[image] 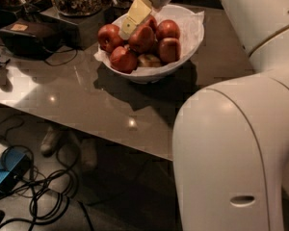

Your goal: Pick apple from white bowl

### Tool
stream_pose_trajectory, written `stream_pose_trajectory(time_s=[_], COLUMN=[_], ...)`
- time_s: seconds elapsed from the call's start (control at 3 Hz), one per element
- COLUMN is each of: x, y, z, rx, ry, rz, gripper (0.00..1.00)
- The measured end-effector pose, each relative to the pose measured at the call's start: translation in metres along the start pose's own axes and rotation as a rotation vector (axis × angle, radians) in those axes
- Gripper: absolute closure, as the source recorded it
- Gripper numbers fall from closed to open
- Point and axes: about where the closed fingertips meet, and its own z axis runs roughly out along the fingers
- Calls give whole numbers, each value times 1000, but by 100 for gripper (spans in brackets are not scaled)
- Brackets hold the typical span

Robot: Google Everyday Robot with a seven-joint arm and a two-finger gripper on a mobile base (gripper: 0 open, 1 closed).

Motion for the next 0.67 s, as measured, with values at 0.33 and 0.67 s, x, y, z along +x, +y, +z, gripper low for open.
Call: stream_pose_trajectory(time_s=[0.33,0.67], x=[0,0], y=[0,0], z=[0,0], rx=[0,0], ry=[0,0], rz=[0,0], gripper=[0,19])
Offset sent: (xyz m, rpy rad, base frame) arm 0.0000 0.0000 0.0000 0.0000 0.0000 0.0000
